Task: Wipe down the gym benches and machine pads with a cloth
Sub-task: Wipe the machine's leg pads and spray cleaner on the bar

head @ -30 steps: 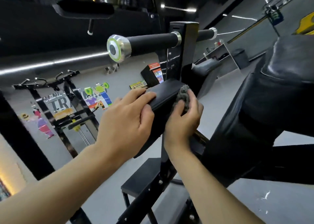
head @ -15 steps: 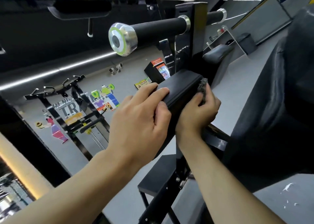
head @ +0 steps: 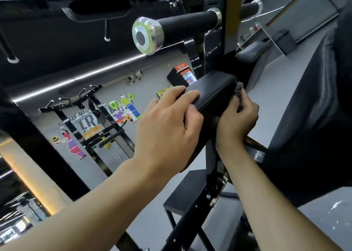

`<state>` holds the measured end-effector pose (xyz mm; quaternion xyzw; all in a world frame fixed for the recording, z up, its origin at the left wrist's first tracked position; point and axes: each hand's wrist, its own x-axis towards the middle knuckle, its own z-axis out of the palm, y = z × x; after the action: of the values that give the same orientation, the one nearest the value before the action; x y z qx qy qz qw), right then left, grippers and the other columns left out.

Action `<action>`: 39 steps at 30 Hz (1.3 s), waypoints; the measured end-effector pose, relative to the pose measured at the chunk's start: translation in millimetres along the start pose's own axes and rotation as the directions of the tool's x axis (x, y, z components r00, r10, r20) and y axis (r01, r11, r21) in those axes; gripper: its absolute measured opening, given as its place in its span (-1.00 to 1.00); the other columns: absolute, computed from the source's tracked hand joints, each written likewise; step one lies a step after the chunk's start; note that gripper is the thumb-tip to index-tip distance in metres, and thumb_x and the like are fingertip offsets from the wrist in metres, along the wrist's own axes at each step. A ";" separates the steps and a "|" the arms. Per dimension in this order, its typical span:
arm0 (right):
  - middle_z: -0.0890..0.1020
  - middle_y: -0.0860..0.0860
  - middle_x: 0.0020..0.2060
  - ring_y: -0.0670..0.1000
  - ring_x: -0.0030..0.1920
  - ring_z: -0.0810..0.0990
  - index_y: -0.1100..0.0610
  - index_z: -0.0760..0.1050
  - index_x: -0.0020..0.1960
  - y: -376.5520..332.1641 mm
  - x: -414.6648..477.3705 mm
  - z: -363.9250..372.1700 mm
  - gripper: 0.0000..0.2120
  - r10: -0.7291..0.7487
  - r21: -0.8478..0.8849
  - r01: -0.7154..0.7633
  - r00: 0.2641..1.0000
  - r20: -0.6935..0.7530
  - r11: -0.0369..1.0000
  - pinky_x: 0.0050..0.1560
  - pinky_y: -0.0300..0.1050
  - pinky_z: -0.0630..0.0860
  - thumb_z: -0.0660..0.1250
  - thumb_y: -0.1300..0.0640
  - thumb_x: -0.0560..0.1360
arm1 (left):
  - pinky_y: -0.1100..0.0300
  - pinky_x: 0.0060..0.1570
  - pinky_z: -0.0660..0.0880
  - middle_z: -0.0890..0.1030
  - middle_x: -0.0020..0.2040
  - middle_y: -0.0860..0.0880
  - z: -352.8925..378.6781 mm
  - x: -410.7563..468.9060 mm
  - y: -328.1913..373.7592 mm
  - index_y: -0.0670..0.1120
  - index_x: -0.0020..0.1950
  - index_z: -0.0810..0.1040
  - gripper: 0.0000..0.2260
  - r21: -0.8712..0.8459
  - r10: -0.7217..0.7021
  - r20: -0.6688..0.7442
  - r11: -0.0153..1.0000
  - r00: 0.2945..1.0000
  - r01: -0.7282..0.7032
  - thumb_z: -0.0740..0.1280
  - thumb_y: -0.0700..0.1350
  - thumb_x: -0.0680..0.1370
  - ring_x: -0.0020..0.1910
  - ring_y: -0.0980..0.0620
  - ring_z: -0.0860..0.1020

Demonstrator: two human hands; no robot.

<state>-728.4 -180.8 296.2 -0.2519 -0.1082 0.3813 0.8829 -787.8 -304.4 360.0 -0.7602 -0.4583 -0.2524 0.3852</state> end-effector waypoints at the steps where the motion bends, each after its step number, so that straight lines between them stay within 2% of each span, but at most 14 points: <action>1: 0.50 0.12 0.14 -0.09 0.07 0.51 0.20 0.52 0.34 3.6 -4.6 -2.3 -0.68 -0.021 -0.002 0.021 1.000 0.007 1.000 0.12 -0.46 0.38 0.23 0.28 0.61 | 0.03 0.17 0.47 0.53 0.33 0.11 0.4 0.9 -0.5 0.04 0.33 0.59 -0.51 0.009 0.004 0.009 1.000 1.000 -0.004 -0.02 0.07 0.58 0.19 0.00 0.53; 5: 0.49 0.11 0.06 -0.04 0.08 0.52 0.29 0.53 0.30 17.0 -28.9 -8.6 -0.68 -0.117 0.030 0.116 0.992 0.040 0.993 0.18 -0.37 0.44 0.25 0.37 0.57 | 0.02 0.16 0.47 0.52 0.33 0.10 2.4 0.8 -2.1 0.03 0.34 0.59 -0.51 0.010 0.002 -0.013 1.000 1.000 -0.002 -0.02 0.07 0.58 0.19 0.00 0.53; 10: 0.53 0.15 0.14 -0.06 0.07 0.52 0.25 0.54 0.30 18.6 2.7 -1.3 -0.69 0.027 0.057 -0.027 1.000 0.008 0.998 0.09 -0.49 0.38 0.22 0.36 0.59 | -0.01 0.15 0.49 0.54 0.31 0.10 4.5 0.2 -3.2 0.01 0.32 0.60 -0.52 -0.002 0.009 -0.028 1.000 1.000 -0.009 0.00 0.05 0.59 0.19 0.00 0.53; 13: 0.52 0.15 0.09 0.05 0.11 0.54 0.25 0.53 0.30 28.2 -22.3 -12.3 -0.67 -0.053 0.020 0.052 0.997 0.062 0.998 0.17 -0.33 0.43 0.23 0.39 0.57 | -0.01 0.13 0.49 0.54 0.31 0.10 5.8 0.3 -1.9 0.01 0.32 0.61 -0.53 -0.004 0.004 -0.043 1.000 0.999 -0.004 0.01 0.04 0.59 0.18 -0.01 0.54; 15: 0.51 0.15 0.09 0.05 0.12 0.54 0.26 0.53 0.29 30.6 -34.5 -14.1 -0.68 -0.043 0.059 0.037 0.995 0.092 0.998 0.16 -0.37 0.44 0.22 0.41 0.57 | -0.01 0.13 0.50 0.54 0.31 0.10 6.5 -1.0 -1.9 0.01 0.31 0.61 -0.53 -0.007 -0.002 -0.058 1.000 0.998 0.001 0.01 0.04 0.59 0.17 0.00 0.54; 20: 0.50 0.06 0.03 0.08 0.08 0.55 0.22 0.57 0.27 36.0 -3.2 -1.2 -0.68 0.036 0.037 -0.038 0.999 0.030 0.999 0.05 -0.47 0.39 0.22 0.38 0.58 | -0.01 0.12 0.50 0.54 0.30 0.13 6.9 -2.2 -2.0 0.04 0.31 0.61 -0.53 -0.014 -0.010 -0.063 1.000 0.998 0.009 0.01 0.04 0.58 0.17 0.00 0.53; 22: 0.50 0.11 0.06 0.08 0.09 0.55 0.23 0.55 0.29 41.9 -14.2 -5.4 -0.69 0.036 0.037 -0.038 0.998 0.054 0.999 0.12 -0.39 0.42 0.22 0.37 0.59 | -0.01 0.11 0.50 0.54 0.30 0.13 7.2 -1.9 -1.6 0.04 0.31 0.61 -0.53 -0.011 -0.009 -0.065 1.000 0.998 0.009 0.00 0.04 0.58 0.16 0.00 0.53; 24: 0.51 0.17 0.10 0.15 0.13 0.56 0.27 0.56 0.27 49.4 -30.1 -9.9 -0.70 0.052 0.054 -0.057 0.995 0.087 0.997 0.24 -0.16 0.47 0.23 0.35 0.58 | -0.01 0.10 0.50 0.55 0.30 0.13 7.9 -1.9 -1.5 0.03 0.30 0.61 -0.53 -0.009 -0.008 -0.074 1.000 0.997 0.007 0.00 0.04 0.58 0.15 -0.01 0.53; 26: 0.52 0.20 0.14 0.20 0.16 0.56 0.34 0.56 0.22 52.8 -26.0 -5.6 -0.72 0.138 0.121 -0.145 0.988 0.066 0.982 0.28 0.08 0.48 0.24 0.29 0.56 | 0.00 0.10 0.49 0.55 0.30 0.13 8.3 -2.4 -1.8 0.04 0.30 0.61 -0.53 -0.008 -0.009 -0.073 1.000 0.997 0.009 0.00 0.04 0.58 0.15 -0.01 0.53; 27: 0.52 0.19 0.16 0.20 0.17 0.56 0.34 0.56 0.21 54.6 -17.1 -0.4 -0.73 0.195 0.147 -0.200 0.980 0.047 0.969 0.29 0.12 0.47 0.24 0.28 0.57 | 0.00 0.11 0.49 0.54 0.30 0.13 8.0 -2.6 -2.2 0.04 0.30 0.61 -0.53 -0.009 -0.009 -0.074 1.000 0.997 0.008 0.00 0.04 0.58 0.16 -0.01 0.53; 29: 0.54 0.12 0.18 0.11 0.20 0.56 0.26 0.58 0.24 52.4 -4.1 2.9 -0.73 0.271 0.138 -0.272 0.962 0.029 0.952 0.31 0.02 0.47 0.24 0.27 0.59 | 0.02 0.12 0.48 0.54 0.30 0.14 9.0 -2.6 -2.6 0.04 0.30 0.61 -0.53 -0.013 -0.010 -0.074 1.000 0.997 0.009 0.00 0.05 0.58 0.17 -0.01 0.53; 33: 0.57 0.07 0.13 0.02 0.12 0.58 0.19 0.58 0.27 52.1 -32.9 -13.1 -0.71 0.244 0.112 -0.252 0.966 0.082 0.961 0.21 -0.19 0.51 0.24 0.30 0.59 | 0.01 0.12 0.48 0.54 0.30 0.14 9.7 -2.2 -1.0 0.04 0.30 0.61 -0.52 -0.017 -0.022 -0.084 1.000 0.996 0.020 0.00 0.05 0.58 0.16 -0.01 0.53; 37: 0.60 0.12 0.09 0.02 0.04 0.61 0.16 0.61 0.19 59.1 -28.7 -6.2 -0.72 0.284 0.174 -0.299 0.953 0.109 0.938 0.25 0.11 0.54 0.24 0.21 0.54 | 0.03 0.13 0.47 0.55 0.29 0.13 10.0 -3.1 -1.4 0.03 0.29 0.62 -0.52 -0.023 -0.025 -0.089 0.999 0.996 0.023 0.00 0.05 0.58 0.16 0.00 0.52; 39: 0.63 0.11 0.09 0.02 0.05 0.62 0.07 0.62 0.21 71.6 -15.3 -0.6 -0.63 0.302 0.142 -0.314 0.948 0.096 0.939 0.26 0.13 0.53 0.22 0.11 0.46 | 0.04 0.14 0.46 0.54 0.29 0.14 9.8 -3.0 -1.4 0.03 0.30 0.61 -0.53 -0.021 -0.027 -0.082 0.999 0.996 0.026 0.00 0.05 0.58 0.17 0.00 0.52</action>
<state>-783.0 -150.4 258.0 -0.1819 -0.0695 0.5310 0.8247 -790.1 -297.5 352.6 -0.7468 -0.4496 -0.2931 0.3928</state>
